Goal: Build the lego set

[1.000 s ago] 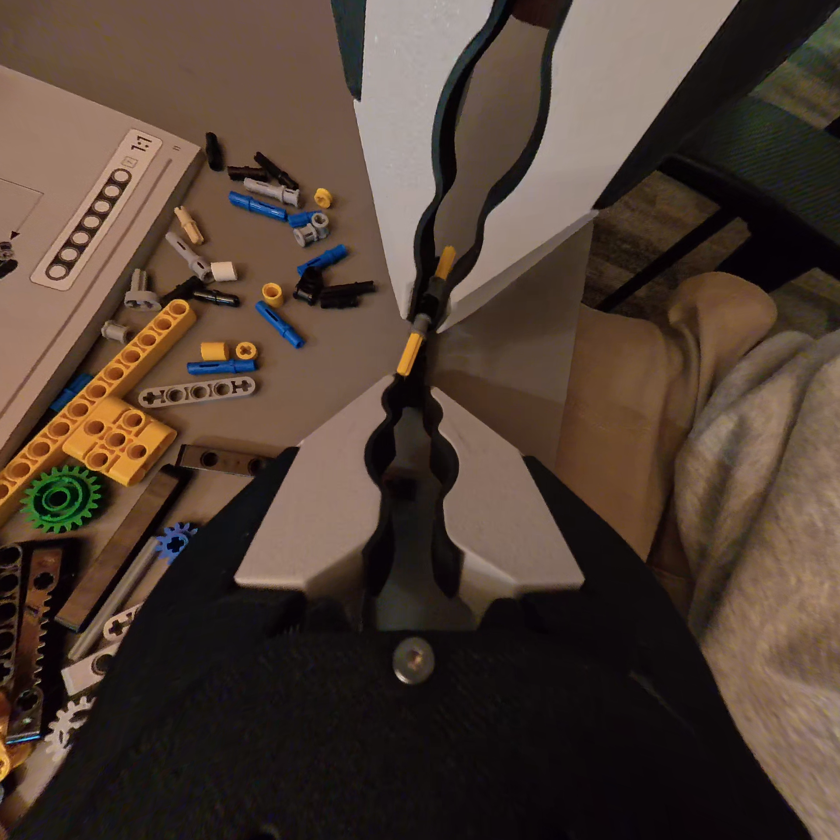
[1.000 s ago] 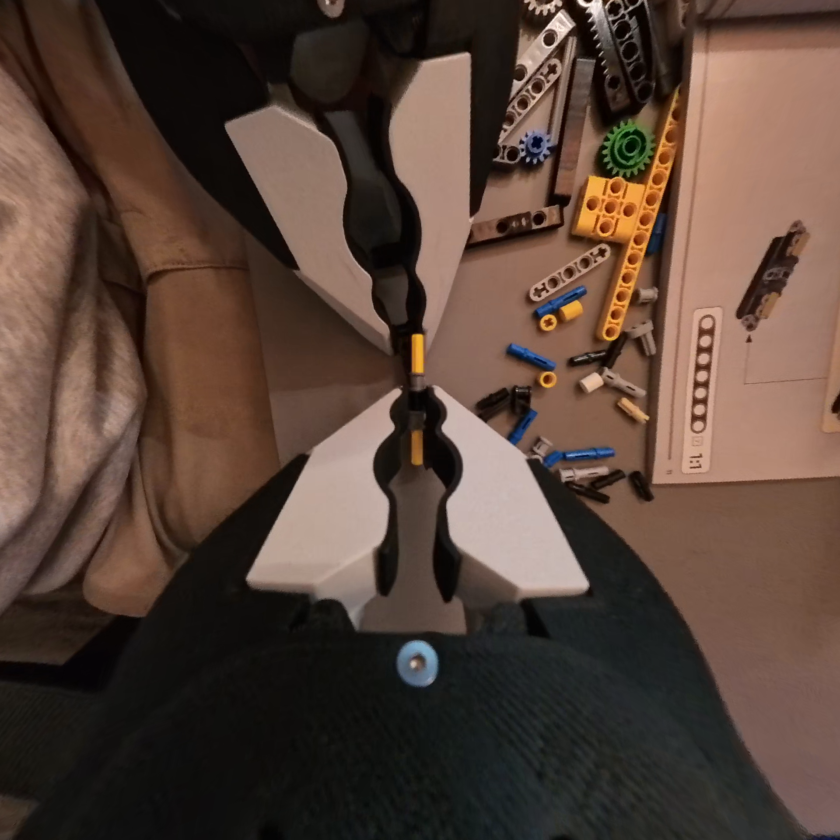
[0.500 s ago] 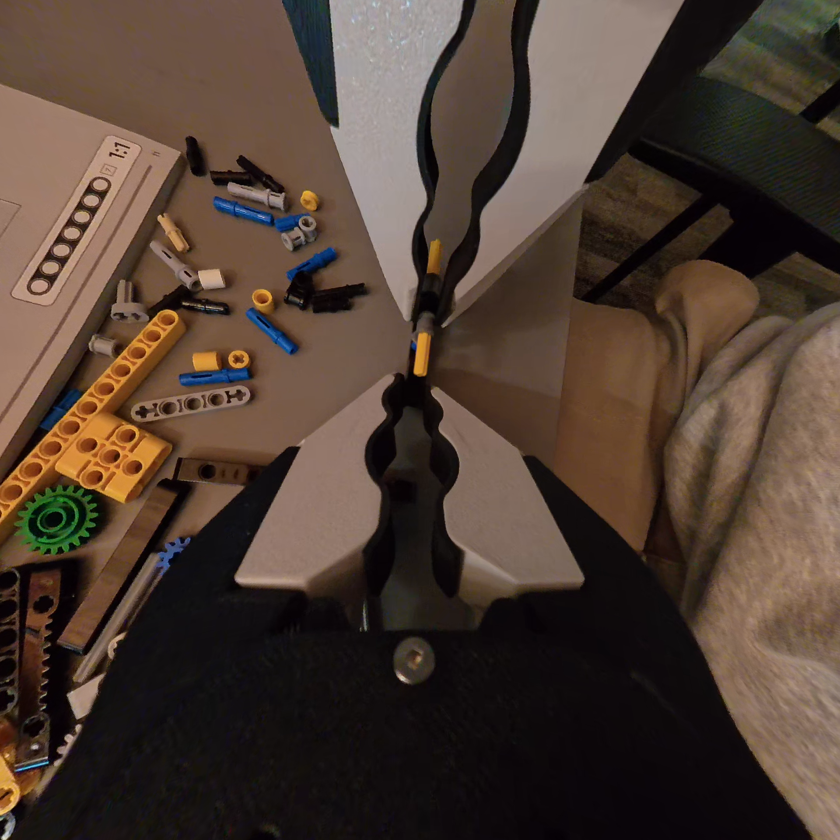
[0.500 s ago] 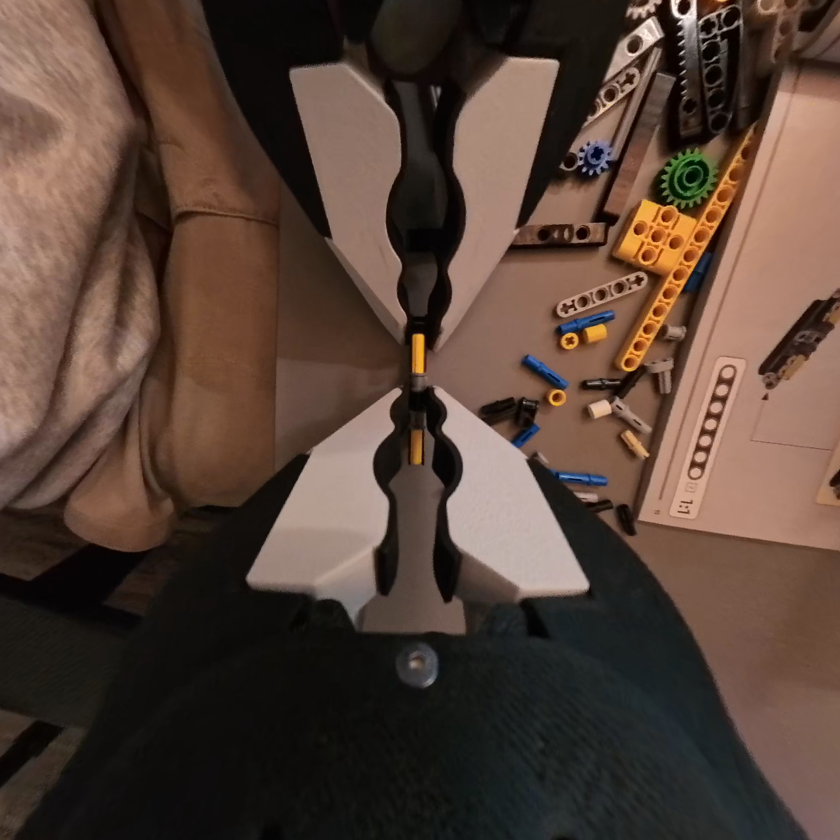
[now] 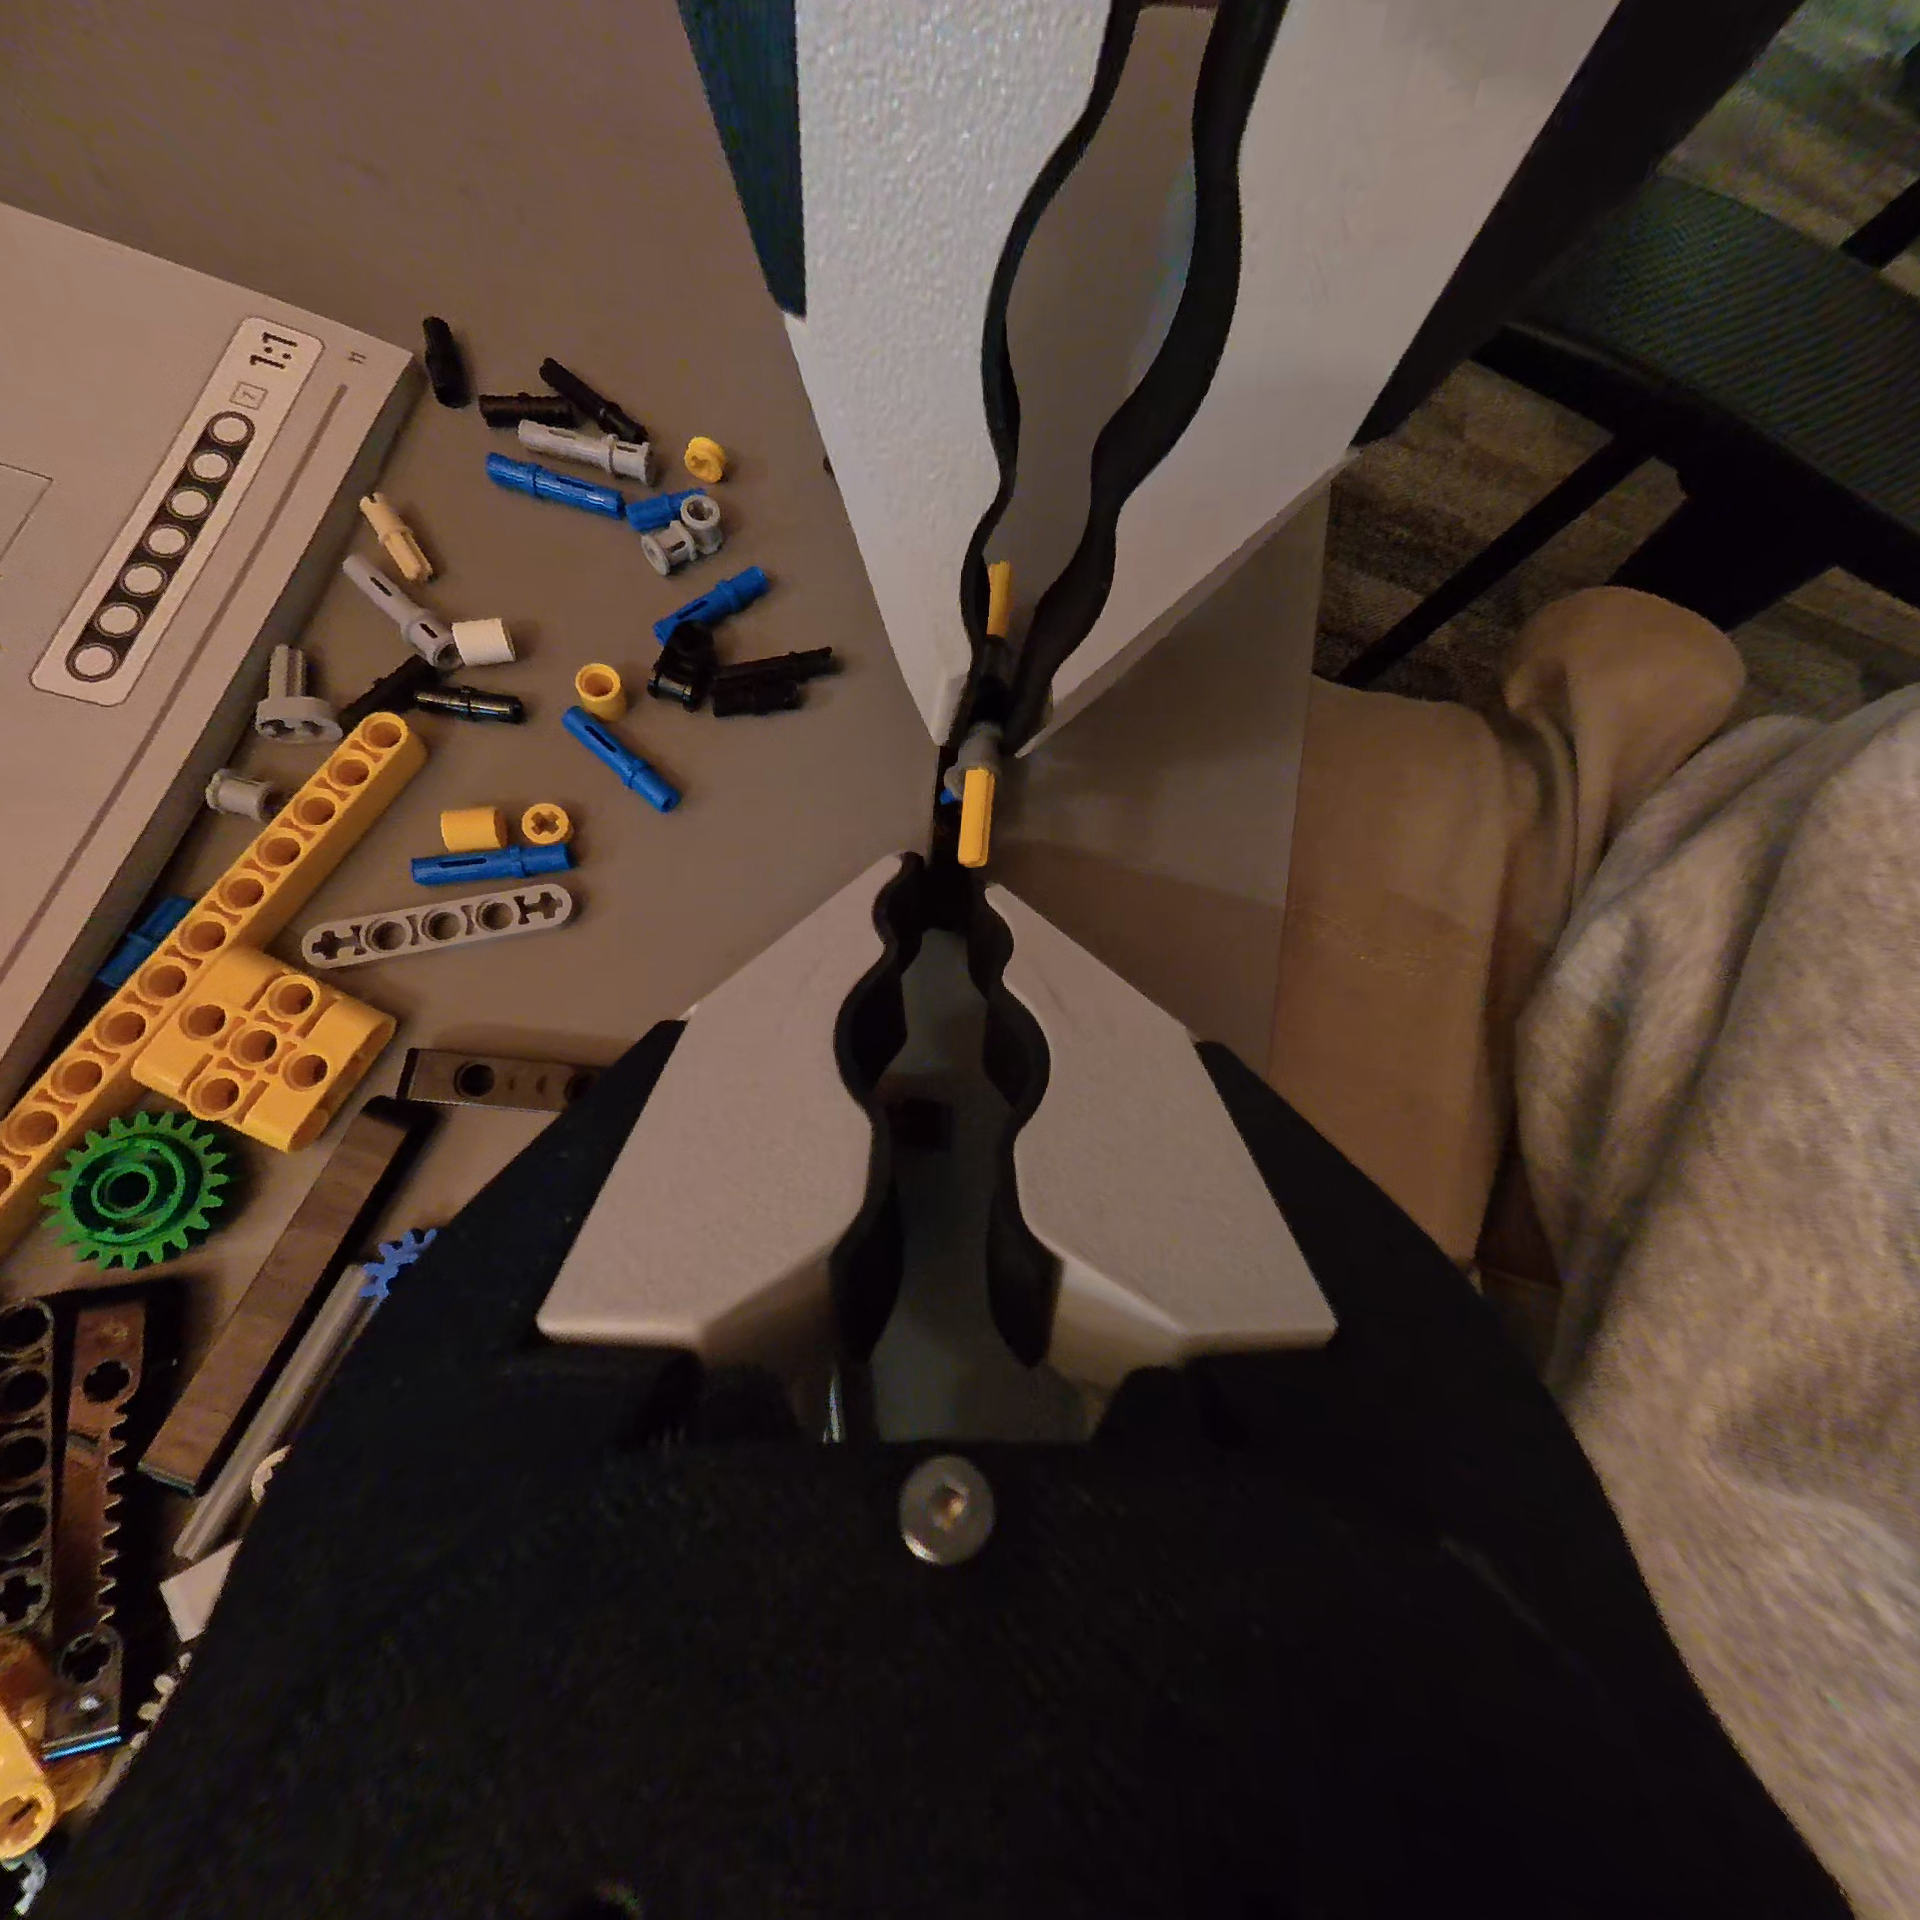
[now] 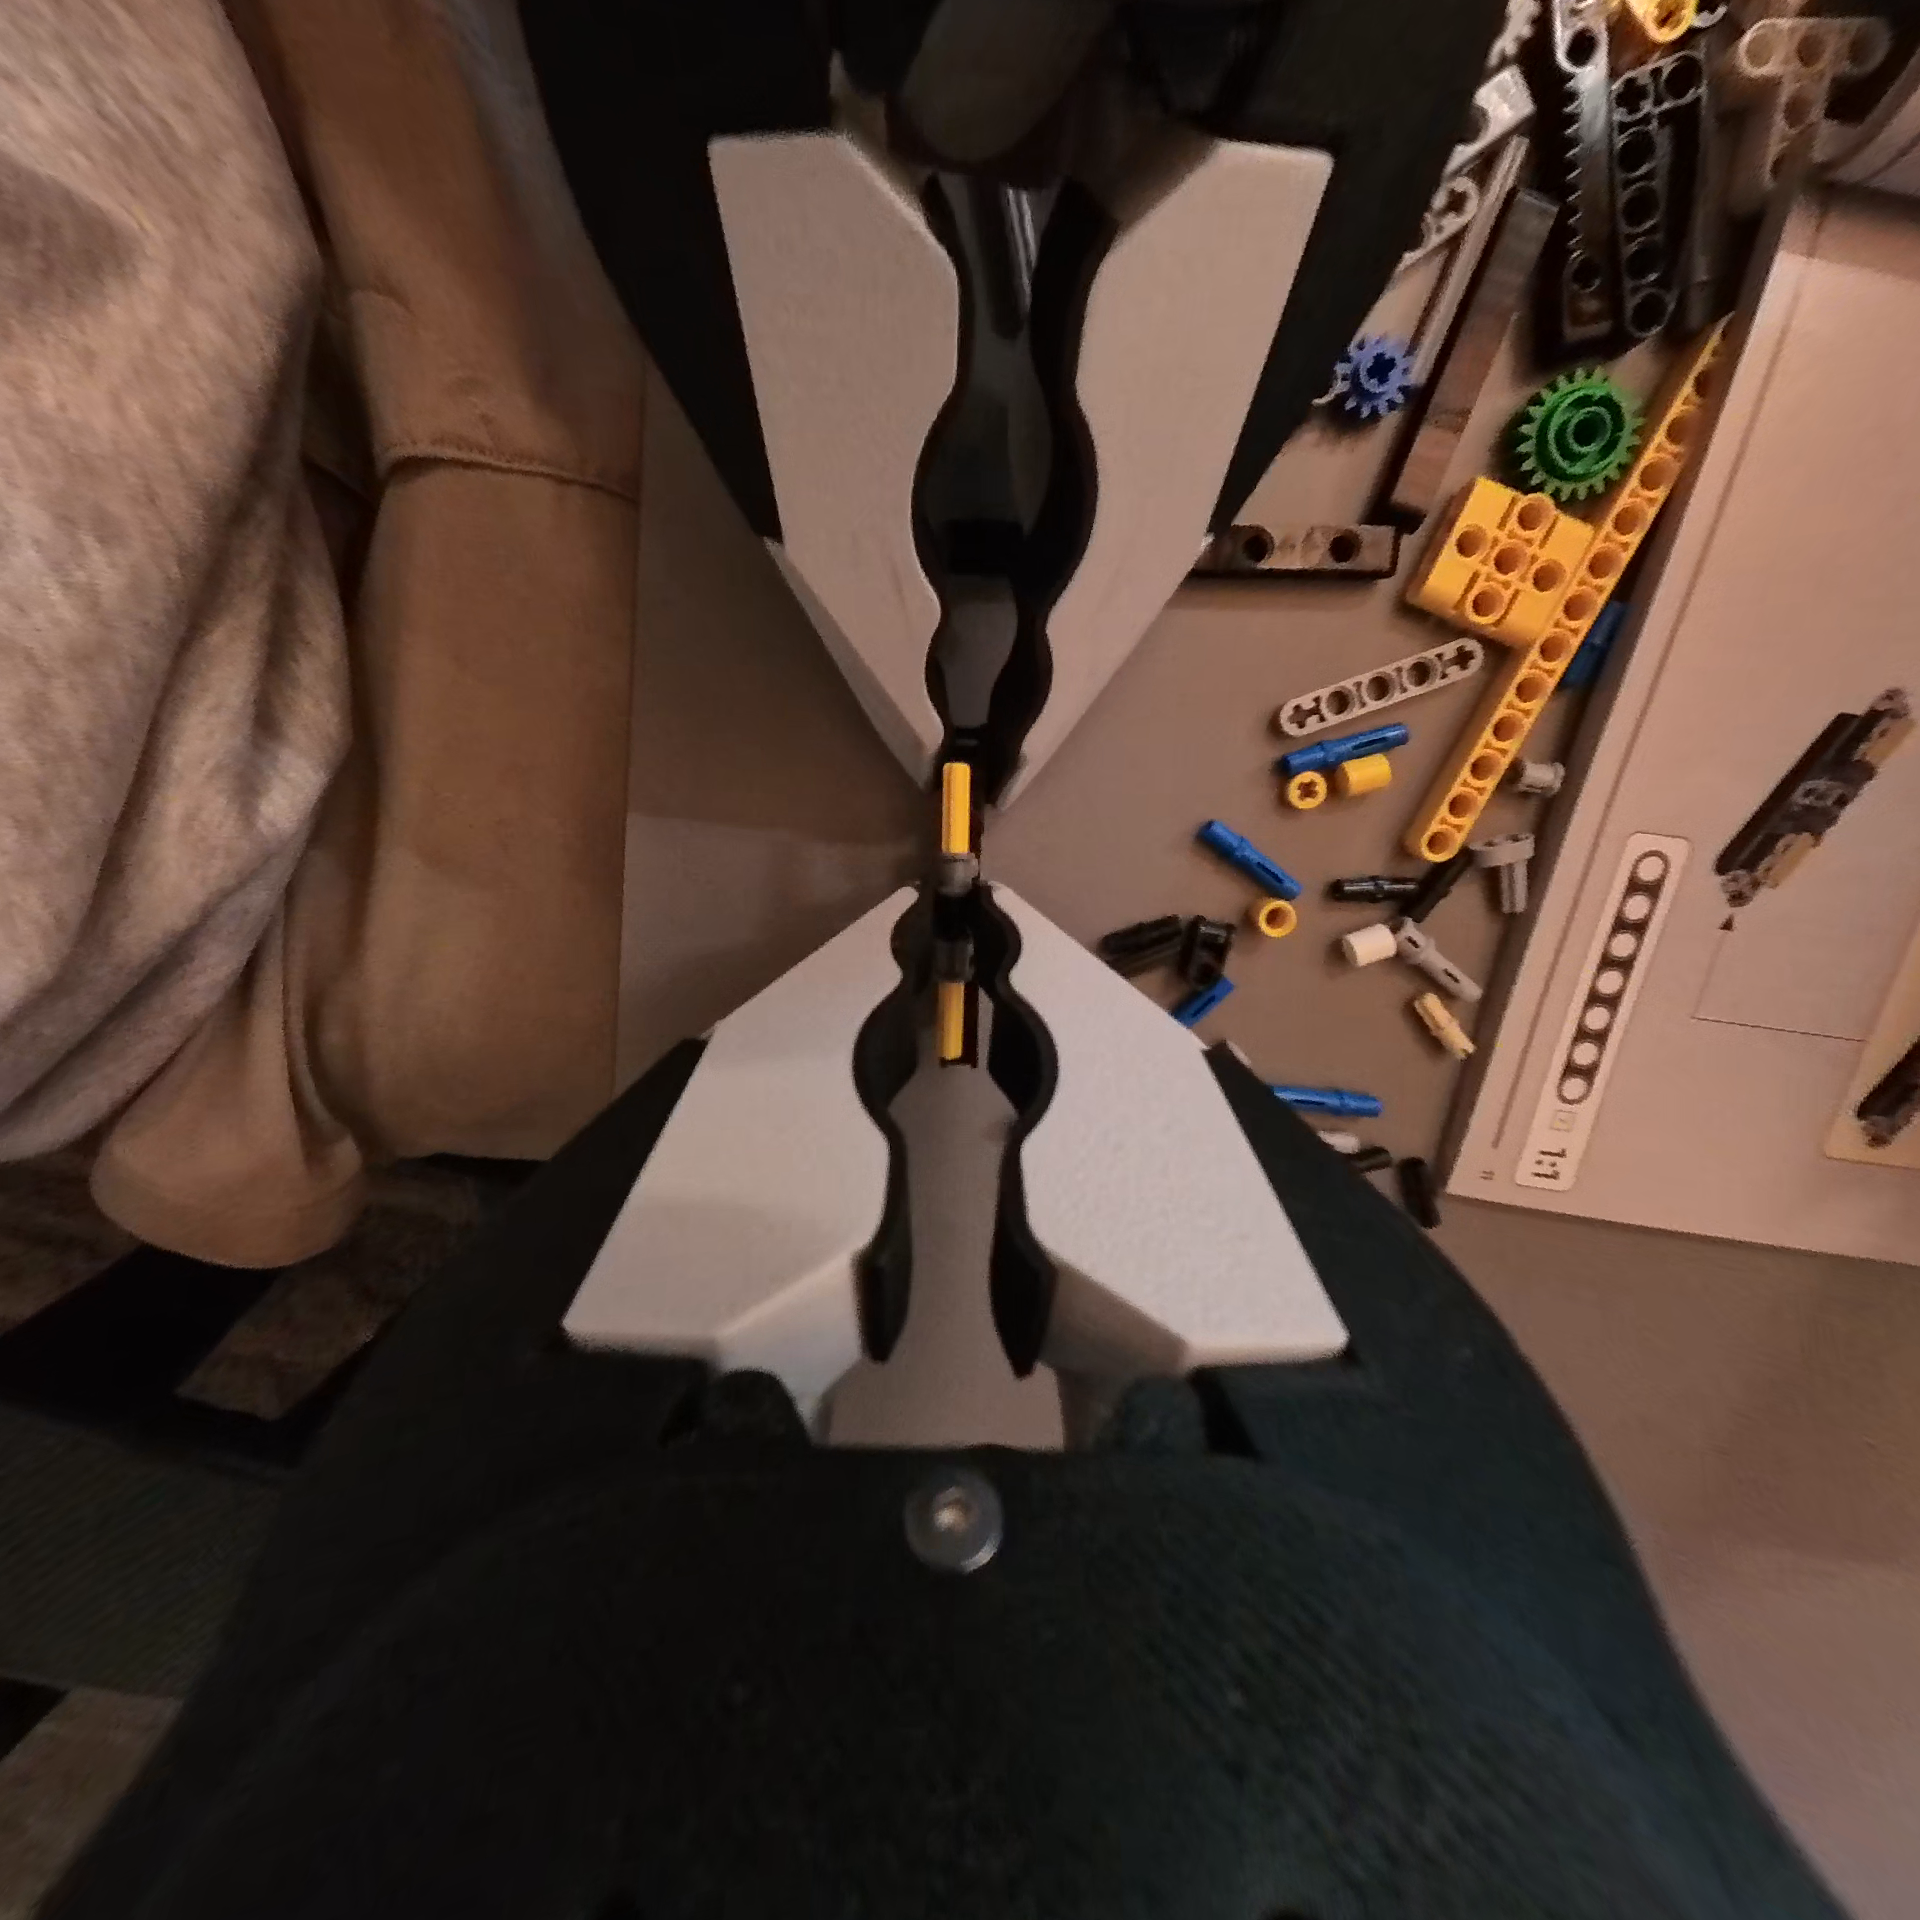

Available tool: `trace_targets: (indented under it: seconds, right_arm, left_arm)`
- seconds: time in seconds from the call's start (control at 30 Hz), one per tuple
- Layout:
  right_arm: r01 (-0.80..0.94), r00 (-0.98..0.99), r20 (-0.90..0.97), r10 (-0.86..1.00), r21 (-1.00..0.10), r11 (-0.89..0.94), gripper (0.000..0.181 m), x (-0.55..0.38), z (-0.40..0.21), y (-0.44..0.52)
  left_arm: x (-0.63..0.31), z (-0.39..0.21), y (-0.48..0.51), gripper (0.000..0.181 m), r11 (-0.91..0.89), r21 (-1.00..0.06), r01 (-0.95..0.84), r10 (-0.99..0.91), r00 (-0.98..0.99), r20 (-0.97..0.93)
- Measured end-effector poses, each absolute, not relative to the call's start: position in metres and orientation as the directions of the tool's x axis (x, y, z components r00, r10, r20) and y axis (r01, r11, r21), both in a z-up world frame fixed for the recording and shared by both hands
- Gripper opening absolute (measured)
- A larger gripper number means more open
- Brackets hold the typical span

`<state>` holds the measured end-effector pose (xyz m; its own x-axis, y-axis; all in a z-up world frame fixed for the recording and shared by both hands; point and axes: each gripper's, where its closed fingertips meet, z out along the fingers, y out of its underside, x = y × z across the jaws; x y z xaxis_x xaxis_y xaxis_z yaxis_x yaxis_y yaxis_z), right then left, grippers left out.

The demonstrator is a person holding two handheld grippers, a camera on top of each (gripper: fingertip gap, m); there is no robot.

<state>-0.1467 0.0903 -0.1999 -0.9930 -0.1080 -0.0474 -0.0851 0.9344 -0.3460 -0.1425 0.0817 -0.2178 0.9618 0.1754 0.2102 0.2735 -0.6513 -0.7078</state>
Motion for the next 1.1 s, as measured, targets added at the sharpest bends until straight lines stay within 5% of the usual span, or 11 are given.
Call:
trace_targets:
  seconds: [0.77, 0.93, 1.1]
  right_arm:
    - [-0.078, -0.981, -0.136, -0.136, -0.363, 0.929, 0.005, -0.147, -0.203, 0.088]
    - [0.04, -0.983, -0.183, -0.032, -0.375, 0.926, 0.007, -0.15, -0.201, 0.088]
    - [0.118, -0.992, -0.103, 0.075, -0.527, 0.842, 0.031, -0.167, -0.172, 0.091]
  left_arm:
    - [-0.142, -0.218, 0.082, 0.008, -0.658, -0.711, 0.246, 0.165, 0.969, 0.183]
    - [-0.143, -0.218, 0.082, 0.008, -0.66, -0.712, 0.239, 0.169, 0.971, 0.17]
    - [-0.15, -0.213, 0.08, 0.008, -0.62, -0.727, 0.295, 0.211, 0.955, 0.208]
